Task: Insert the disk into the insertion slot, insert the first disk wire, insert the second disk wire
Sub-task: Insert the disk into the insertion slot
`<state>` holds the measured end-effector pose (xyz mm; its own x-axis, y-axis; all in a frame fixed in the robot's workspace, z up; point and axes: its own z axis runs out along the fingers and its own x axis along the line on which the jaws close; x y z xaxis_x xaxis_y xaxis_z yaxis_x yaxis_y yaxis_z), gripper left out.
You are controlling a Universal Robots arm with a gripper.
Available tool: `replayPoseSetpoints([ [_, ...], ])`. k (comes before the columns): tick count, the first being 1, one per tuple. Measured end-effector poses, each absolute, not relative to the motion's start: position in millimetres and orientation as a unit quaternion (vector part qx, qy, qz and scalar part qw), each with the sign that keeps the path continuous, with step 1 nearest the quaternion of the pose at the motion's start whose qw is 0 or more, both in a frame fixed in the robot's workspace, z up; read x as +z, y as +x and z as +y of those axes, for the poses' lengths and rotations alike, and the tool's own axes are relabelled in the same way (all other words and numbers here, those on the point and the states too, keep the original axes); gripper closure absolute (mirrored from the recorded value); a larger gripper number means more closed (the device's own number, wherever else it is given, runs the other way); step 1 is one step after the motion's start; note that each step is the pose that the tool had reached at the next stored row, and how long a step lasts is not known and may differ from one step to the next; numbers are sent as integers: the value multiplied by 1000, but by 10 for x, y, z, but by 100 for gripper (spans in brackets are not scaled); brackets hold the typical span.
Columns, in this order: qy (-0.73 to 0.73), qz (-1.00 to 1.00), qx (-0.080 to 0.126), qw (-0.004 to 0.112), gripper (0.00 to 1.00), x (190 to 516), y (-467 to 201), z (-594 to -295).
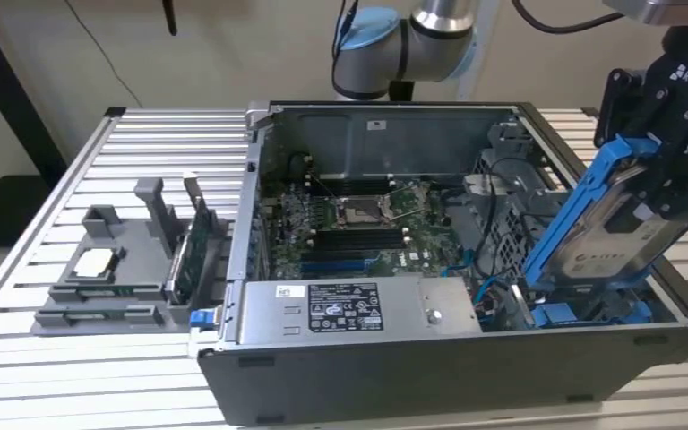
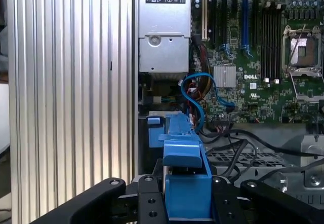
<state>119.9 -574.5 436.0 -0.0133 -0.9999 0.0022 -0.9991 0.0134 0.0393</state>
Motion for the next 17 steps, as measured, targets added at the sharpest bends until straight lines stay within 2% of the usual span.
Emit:
replayPoseSetpoints([
  [17,702,-712,-14,14,67,4293,1199,-5743],
])
